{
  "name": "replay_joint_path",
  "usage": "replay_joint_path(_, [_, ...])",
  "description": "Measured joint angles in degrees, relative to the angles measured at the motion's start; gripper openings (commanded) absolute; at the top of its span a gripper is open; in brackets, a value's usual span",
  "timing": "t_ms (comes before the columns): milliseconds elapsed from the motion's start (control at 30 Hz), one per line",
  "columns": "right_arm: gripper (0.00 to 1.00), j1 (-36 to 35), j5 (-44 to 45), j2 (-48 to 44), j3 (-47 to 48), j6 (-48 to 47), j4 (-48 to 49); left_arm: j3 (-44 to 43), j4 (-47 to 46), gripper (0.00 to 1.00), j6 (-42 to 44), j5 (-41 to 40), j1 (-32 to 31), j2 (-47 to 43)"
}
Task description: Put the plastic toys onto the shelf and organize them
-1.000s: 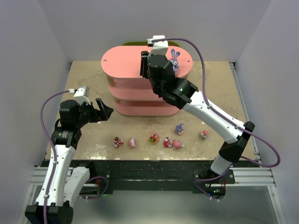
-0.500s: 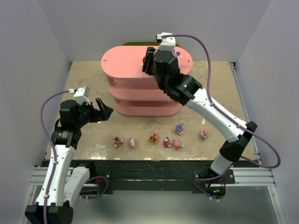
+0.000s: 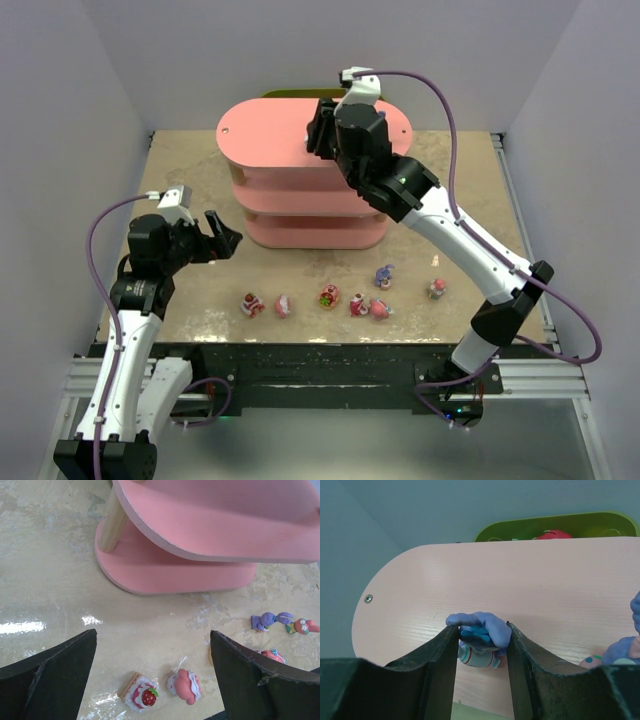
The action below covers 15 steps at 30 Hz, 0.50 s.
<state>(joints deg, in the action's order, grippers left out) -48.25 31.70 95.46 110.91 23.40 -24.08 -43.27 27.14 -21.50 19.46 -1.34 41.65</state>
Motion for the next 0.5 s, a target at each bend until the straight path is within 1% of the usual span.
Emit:
replay_joint_path(200, [0.47,0.0,-0.46,0.0,0.39,0.35,-1.05,0.0,-0.02,0.99,0.0,-0.04,0.0,0.0])
replay_joint_path(333, [0.52,0.0,-1.25,0.02,0.5,0.63,-2.49,0.02,-0.02,1.0,0.0,-0.13,0.0,0.02])
replay_joint_path(500, [0.55,0.0,-1.36,0.24,1.51,0.59,-4.61,0.02,-0.02,1.0,0.0,-0.17,0.0,0.02])
